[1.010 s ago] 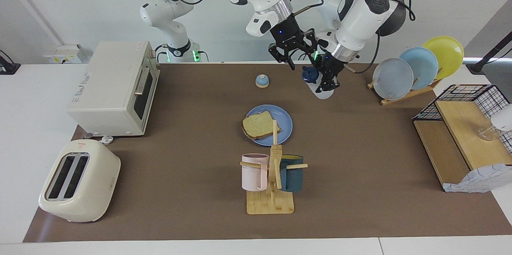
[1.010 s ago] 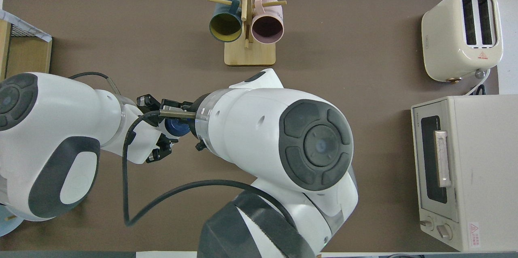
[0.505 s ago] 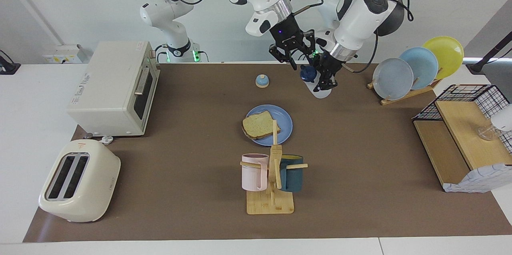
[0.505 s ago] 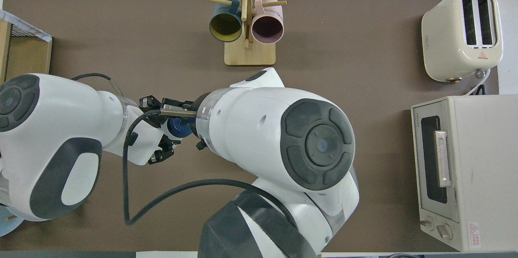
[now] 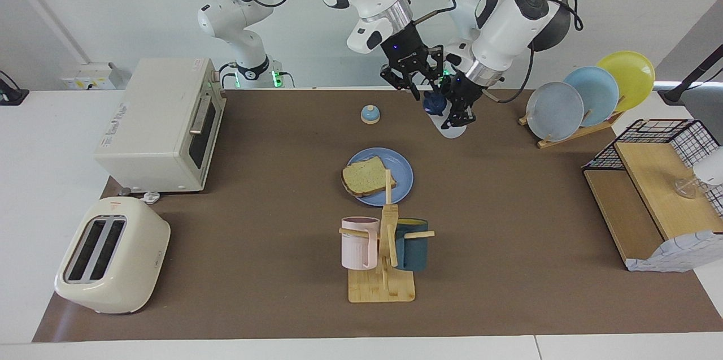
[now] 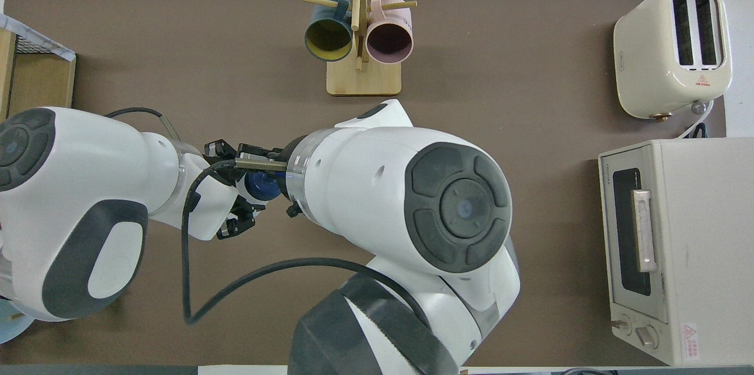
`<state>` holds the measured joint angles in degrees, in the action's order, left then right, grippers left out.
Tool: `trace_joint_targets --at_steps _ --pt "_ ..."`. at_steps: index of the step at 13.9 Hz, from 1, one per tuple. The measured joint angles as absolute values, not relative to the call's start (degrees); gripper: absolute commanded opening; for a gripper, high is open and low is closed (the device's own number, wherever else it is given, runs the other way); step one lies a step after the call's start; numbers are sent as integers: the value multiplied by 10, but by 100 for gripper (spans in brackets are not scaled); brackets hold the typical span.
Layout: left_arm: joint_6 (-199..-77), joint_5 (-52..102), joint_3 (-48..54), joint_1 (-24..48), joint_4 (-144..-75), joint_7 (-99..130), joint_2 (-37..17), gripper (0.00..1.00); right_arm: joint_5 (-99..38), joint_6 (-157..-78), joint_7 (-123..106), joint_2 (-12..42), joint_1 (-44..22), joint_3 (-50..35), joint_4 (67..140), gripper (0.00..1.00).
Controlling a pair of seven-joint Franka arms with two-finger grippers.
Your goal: Put bread on plate and add seasoning
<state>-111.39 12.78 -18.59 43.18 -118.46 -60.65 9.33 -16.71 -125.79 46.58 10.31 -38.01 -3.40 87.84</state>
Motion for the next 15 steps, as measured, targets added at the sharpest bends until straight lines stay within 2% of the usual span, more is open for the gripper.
trace_joint_targets --at_steps 1,4,7,15 --pt "-1114 129 -186 432 -1185 -607 93 0 -167 -1258 466 103 -380 -34 879 39" --pt "-1114 131 -186 432 -1185 -607 94 0 -166 -1258 466 103 -380 -34 880 24" --pt "-1114 131 -186 432 -1185 -606 94 0 -166 -1257 466 103 -380 -34 881 0" --pt "-1114 134 -187 432 -1188 -606 96 0 -166 -1256 482 103 -379 -33 881 0"
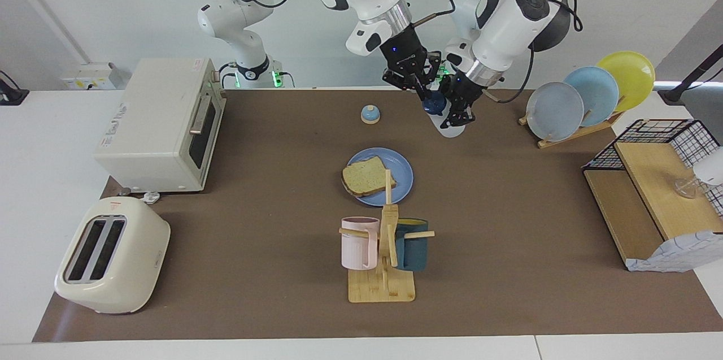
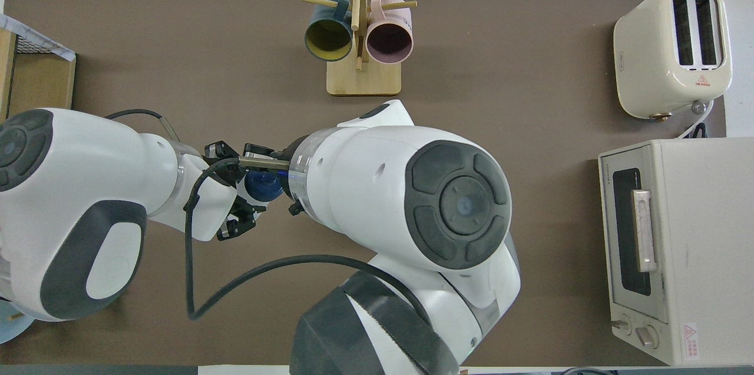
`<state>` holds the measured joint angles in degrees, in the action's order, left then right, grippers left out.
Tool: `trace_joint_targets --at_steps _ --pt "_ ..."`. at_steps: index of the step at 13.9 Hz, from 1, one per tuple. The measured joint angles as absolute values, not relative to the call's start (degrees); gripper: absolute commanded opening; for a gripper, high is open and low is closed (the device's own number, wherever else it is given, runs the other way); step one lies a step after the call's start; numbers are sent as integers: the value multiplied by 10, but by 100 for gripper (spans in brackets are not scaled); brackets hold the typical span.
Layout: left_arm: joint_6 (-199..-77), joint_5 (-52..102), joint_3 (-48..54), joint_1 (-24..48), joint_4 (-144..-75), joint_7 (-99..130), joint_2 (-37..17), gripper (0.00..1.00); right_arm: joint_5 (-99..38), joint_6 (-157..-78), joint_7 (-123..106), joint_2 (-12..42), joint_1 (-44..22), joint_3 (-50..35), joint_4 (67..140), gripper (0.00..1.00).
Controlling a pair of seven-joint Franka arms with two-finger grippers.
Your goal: Put bread on plate and add seasoning
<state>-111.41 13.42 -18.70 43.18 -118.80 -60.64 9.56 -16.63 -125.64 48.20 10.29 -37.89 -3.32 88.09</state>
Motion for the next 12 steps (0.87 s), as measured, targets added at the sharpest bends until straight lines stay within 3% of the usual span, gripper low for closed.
trace_joint_targets --at_steps 12 --pt "-1119 142 -188 432 -1187 -600 100 0 -252 -1255 536 103 -351 -31 884 0"
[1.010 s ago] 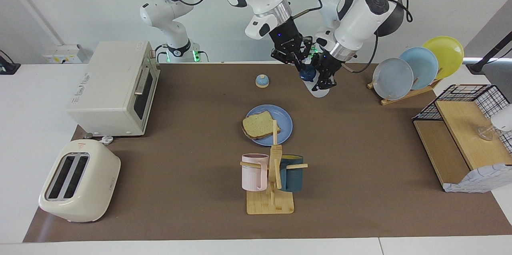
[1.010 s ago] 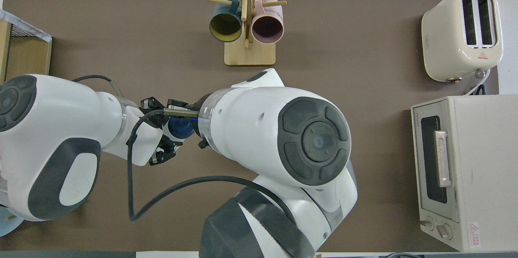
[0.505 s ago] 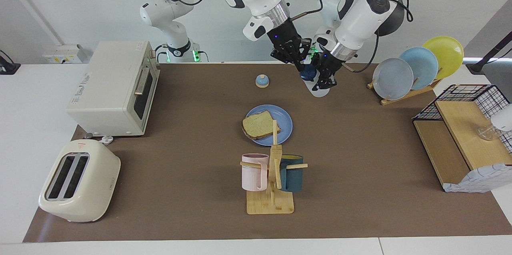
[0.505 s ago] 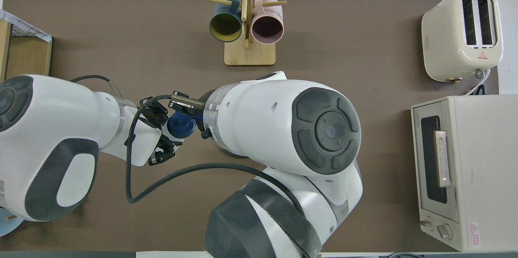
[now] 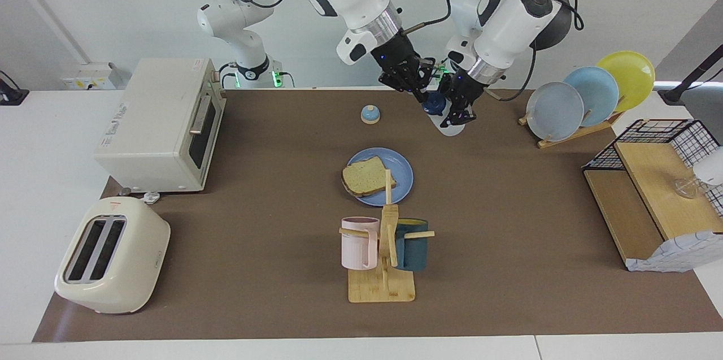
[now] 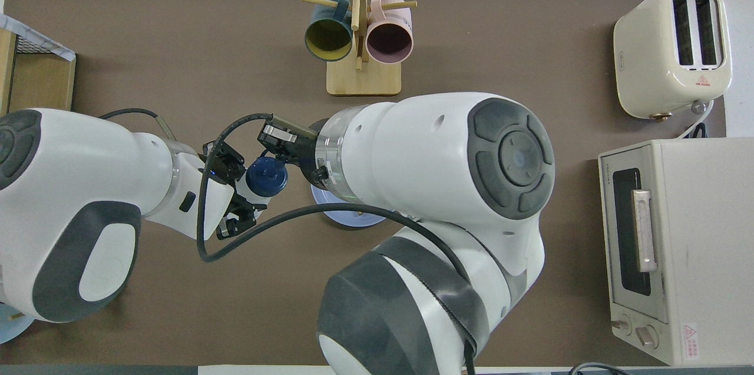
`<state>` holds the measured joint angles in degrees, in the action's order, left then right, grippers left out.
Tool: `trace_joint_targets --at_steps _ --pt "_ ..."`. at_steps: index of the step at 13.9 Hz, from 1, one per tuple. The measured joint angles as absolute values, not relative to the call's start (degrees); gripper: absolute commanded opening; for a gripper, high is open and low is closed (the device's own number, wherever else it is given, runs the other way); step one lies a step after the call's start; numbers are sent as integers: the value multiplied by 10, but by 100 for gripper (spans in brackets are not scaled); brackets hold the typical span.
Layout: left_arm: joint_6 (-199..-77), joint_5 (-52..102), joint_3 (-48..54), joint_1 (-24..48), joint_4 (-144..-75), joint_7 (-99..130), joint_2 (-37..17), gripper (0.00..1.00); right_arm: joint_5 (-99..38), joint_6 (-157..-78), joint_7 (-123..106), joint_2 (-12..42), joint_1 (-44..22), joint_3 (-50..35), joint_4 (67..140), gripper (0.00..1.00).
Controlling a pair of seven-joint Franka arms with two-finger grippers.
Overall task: Put bread on plate and add seasoning
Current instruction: 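Withdraw the right gripper toward the toaster while the left gripper holds the bottle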
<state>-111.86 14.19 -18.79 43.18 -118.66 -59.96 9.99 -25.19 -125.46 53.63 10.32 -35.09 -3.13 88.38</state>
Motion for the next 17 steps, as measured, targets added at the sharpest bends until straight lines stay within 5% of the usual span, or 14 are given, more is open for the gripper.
trace_joint_targets --at_steps 5,6,7,13,17 --pt "-1118 142 -188 432 -1190 -599 100 0 -262 -1256 550 102 -338 -29 880 0" --pt "-1118 142 -187 432 -1190 -599 101 0 -262 -1256 550 102 -338 -29 880 40" --pt "-1118 142 -188 432 -1190 -599 101 0 -262 -1256 547 102 -338 -29 881 99" --pt "-1117 142 -190 432 -1193 -599 101 0 -194 -1247 503 90 -334 -26 913 100" --pt "-1125 141 -190 432 -1193 -599 101 0 -129 -1172 389 69 -275 -24 947 100"
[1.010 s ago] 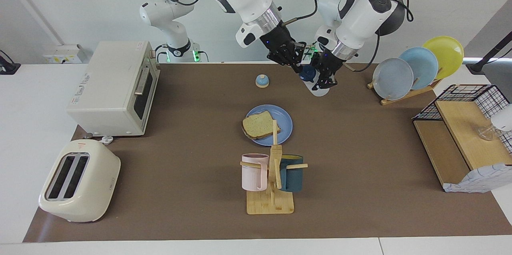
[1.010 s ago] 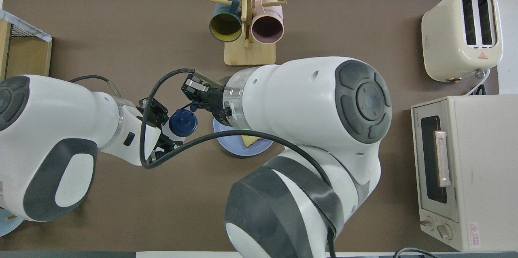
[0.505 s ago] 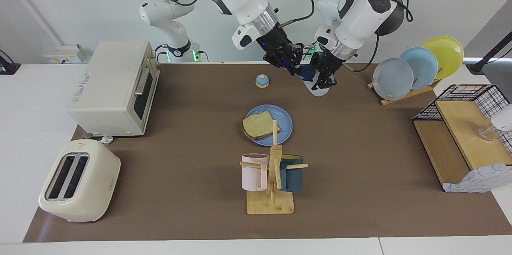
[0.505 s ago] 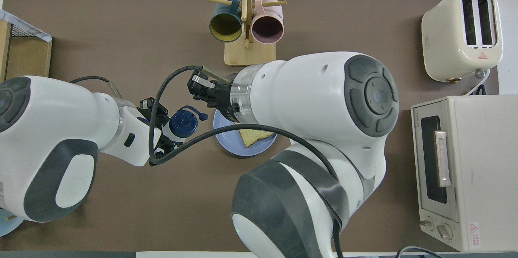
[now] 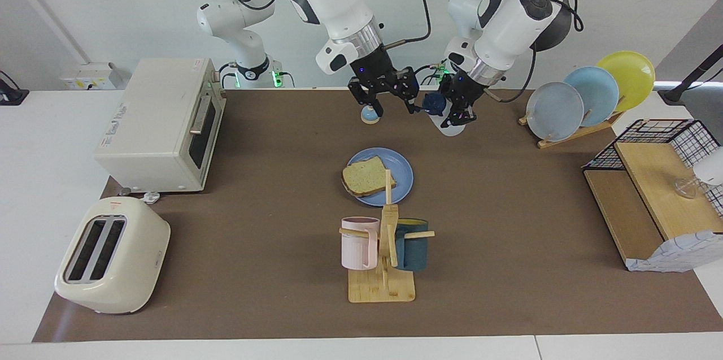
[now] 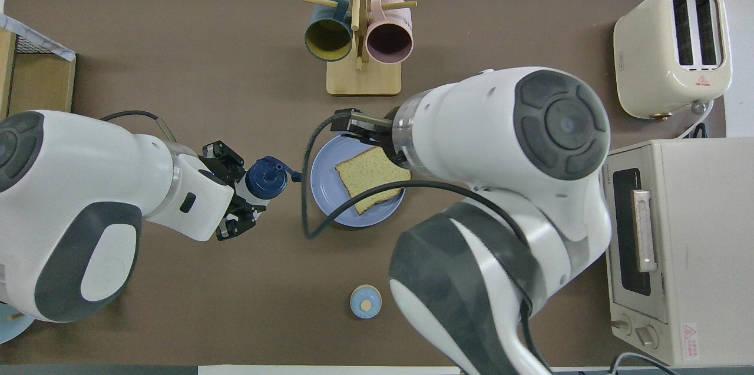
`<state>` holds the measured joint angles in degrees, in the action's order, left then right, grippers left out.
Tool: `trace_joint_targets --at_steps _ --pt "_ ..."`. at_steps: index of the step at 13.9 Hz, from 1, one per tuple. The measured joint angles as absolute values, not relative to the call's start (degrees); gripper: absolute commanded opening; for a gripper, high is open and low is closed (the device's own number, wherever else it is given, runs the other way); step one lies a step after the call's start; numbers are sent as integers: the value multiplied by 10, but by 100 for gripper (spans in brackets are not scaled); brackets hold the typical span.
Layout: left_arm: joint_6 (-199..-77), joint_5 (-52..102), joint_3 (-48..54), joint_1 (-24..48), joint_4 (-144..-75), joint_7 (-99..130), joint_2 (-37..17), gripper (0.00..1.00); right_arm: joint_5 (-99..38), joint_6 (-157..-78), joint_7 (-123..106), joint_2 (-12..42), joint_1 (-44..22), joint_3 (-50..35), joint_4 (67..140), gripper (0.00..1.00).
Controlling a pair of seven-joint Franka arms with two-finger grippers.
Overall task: Put bread on plate and add seasoning
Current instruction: 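Withdraw the right gripper toward the toaster while the left gripper holds the bottle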
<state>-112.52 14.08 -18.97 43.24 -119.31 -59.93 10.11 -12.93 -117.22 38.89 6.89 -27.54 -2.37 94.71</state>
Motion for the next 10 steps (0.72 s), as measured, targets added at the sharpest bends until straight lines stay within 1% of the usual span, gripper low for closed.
trace_joint_targets --at_steps 3,5,10 --pt "-1132 115 -190 432 -1193 -591 101 0 -114 -1083 315 56 -200 -21 951 100" --pt "-1135 88 -187 432 -1192 -581 101 0 -74 -1024 275 41 -149 -21 950 100" --pt "-1140 5 -157 433 -1176 -523 96 0 -21 -886 185 -25 -63 -20 949 100"
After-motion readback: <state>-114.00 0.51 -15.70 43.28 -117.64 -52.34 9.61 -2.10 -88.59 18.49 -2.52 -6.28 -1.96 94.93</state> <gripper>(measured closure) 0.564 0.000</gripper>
